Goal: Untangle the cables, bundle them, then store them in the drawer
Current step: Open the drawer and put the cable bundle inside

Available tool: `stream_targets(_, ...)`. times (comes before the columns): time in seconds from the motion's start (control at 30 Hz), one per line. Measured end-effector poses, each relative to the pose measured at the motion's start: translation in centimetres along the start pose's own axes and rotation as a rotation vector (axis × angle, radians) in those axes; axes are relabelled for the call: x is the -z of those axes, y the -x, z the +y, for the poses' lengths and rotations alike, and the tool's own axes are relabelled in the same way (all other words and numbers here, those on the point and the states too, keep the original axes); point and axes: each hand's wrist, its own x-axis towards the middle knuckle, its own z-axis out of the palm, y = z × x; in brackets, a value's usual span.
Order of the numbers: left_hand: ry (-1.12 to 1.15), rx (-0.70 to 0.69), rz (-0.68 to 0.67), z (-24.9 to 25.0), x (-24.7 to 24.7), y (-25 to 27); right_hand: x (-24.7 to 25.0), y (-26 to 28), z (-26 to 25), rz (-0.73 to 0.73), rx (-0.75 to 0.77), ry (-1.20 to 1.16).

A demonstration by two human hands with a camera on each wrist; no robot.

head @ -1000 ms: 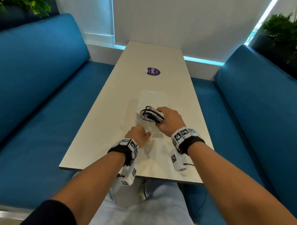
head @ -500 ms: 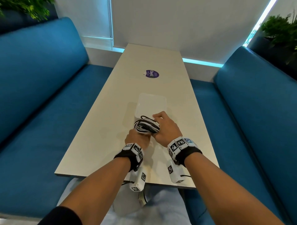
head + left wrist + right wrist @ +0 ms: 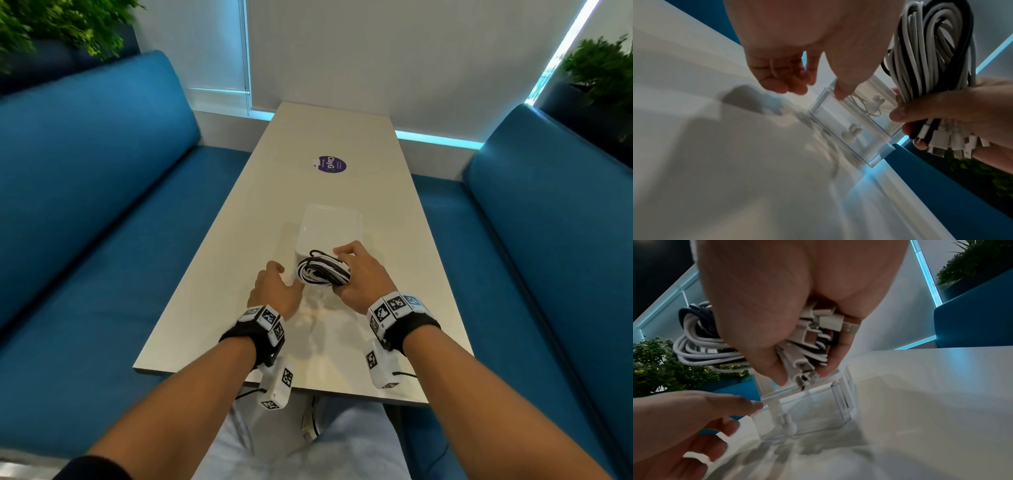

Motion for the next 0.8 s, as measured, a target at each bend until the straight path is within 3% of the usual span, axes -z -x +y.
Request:
stream_targets(0.2, -0.012, -0.079, -0.197, 0.4, 0.5, 0.0, -0.2, 0.0, 0.3, 0.003, -0.005, -0.008)
stream_targets(0.37, -0.330, -0.184, -0.554, 0.4, 4.3, -0.3, -0.5, 0.0, 0.5, 0.005, -0.012, -0.035)
stream_targets(0.5, -0.513, -0.272, -0.612, 0.8, 5.7, -0.5, -0.5, 0.0, 0.6, 0.004, 0.001, -0.024)
stream_targets(0.7, -0.550, -0.183, -0.793, 1.7, 6.1, -0.6, 0.0, 0.2, 0.2, -0.024, 0.016, 0.077)
stream_targets(0.77, -0.530, -0.223, -0.719, 1.9, 6.0, -0.9, 0.2, 0.2, 0.0, -0.029, 0.025, 0.138)
stream_targets(0.8, -0.501, -0.261, -0.588, 1.9, 5.9, -1.3, 0.4, 0.1, -0.2, -0.031, 0.030, 0.169)
